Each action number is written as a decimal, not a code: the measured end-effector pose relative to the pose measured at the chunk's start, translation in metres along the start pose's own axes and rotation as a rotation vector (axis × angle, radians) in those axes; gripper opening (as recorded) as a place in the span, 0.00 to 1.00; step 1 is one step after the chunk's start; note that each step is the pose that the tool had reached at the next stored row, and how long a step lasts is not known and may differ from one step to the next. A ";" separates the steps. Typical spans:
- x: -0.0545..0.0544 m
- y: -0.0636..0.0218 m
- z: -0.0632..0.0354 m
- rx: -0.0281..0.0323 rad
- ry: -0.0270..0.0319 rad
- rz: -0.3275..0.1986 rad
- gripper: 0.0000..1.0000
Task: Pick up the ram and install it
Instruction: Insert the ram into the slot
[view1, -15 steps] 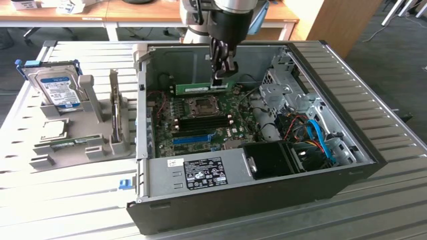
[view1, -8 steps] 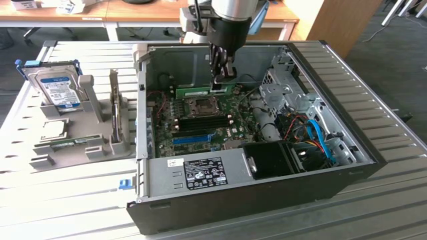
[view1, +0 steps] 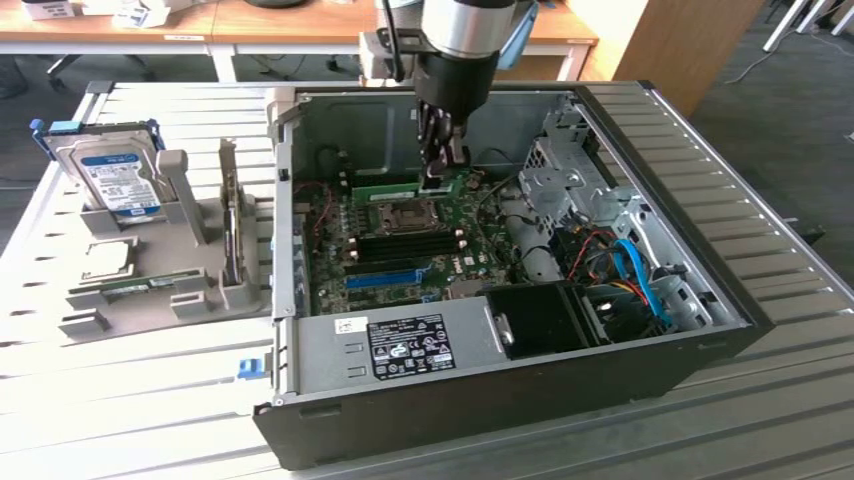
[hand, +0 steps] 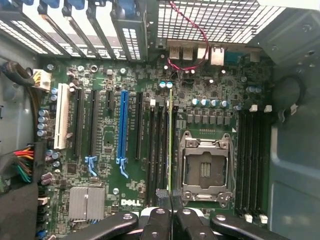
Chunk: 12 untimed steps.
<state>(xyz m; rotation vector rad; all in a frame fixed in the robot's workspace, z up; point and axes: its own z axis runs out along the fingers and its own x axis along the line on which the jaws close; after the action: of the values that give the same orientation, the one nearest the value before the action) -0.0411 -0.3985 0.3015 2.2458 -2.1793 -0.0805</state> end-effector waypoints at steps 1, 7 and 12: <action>0.000 -0.0001 0.0020 0.0000 -0.0001 0.000 0.12; 0.000 -0.0006 0.0126 0.0000 -0.0001 0.000 0.12; 0.001 -0.0008 0.0182 0.0000 0.0000 0.000 0.12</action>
<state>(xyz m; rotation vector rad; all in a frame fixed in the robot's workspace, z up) -0.0411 -0.3985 0.2833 2.2458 -2.1793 -0.0806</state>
